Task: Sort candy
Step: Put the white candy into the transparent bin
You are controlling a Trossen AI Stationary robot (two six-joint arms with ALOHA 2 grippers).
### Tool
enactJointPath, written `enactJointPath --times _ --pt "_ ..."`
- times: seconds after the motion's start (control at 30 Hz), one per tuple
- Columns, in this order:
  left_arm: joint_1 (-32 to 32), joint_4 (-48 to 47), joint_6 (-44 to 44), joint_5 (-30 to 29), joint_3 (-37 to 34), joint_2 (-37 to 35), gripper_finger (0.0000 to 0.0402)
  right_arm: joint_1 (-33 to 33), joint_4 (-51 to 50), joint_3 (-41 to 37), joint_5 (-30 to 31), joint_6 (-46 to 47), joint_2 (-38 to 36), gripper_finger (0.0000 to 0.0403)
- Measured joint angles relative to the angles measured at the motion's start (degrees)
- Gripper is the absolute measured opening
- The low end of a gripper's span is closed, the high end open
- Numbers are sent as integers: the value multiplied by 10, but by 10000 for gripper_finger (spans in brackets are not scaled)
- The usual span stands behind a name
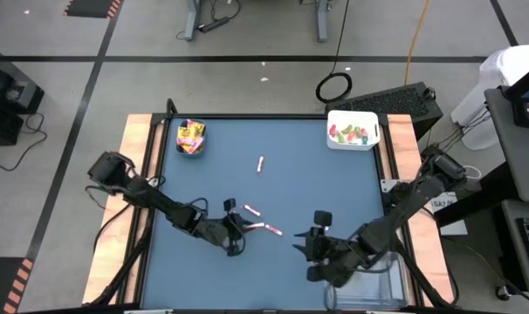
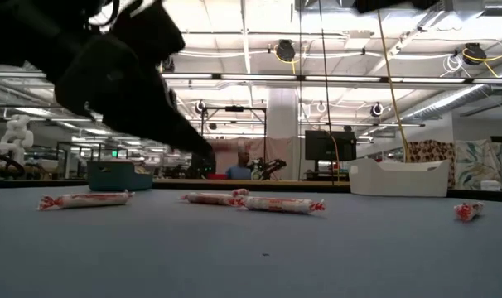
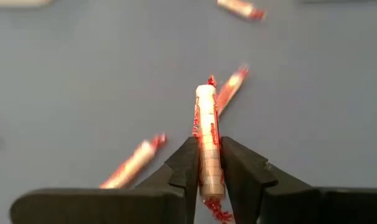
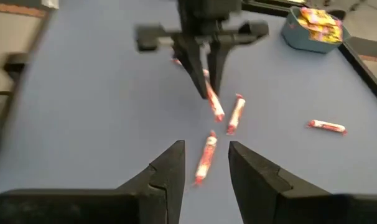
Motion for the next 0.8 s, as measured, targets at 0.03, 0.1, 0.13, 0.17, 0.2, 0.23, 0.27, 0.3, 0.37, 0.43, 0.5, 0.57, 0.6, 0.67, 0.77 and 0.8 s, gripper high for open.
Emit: enactJointPath --times 0.03,0.1,0.13,0.17,0.2,0.23,0.27,0.3,0.37,0.43,0.5,0.57,0.6,0.67,0.77,0.8 --pt "0 -2 16 0 2 -10 69 -9 7 0 -1 -7 9 114" --pt "1 -5 51 -1 7 -32 63 -31 25 0 -1 -10 31 114" --pt "1 -2 66 -1 11 -43 61 -43 25 0 -3 -7 41 114" --pt "1 0 82 -2 14 -54 59 -55 28 0 -9 -5 51 116" --pt "1 1 95 -2 17 -65 58 -67 33 0 -23 -4 61 118" --pt "1 1 106 -2 18 -74 58 -80 37 0 -41 -4 70 123" --pt "1 0 114 -2 19 -82 58 -91 42 0 -62 -7 78 129" --pt "0 0 122 -2 20 -87 59 -103 51 0 -80 -10 85 137" --pt "1 -1 138 -2 21 -99 60 -121 71 0 -107 -21 96 157" --pt "1 3 145 -2 21 -106 60 -135 96 0 -120 -33 103 178" --pt "1 -1 146 -2 21 -111 61 -143 111 0 -123 -44 104 197" --pt "1 2 146 -2 21 -114 61 -147 129 0 -121 -57 104 212" --pt "0 2 146 -1 21 -114 61 -147 134 0 -116 -65 102 217" --pt "-1 -1 155 11 21 -114 61 -147 156 0 -106 -88 101 224" --pt "-2 2 155 20 21 -114 61 -147 190 0 -108 -118 99 225" --pt "-2 3 149 19 21 -114 61 -147 194 0 -108 -120 99 224"
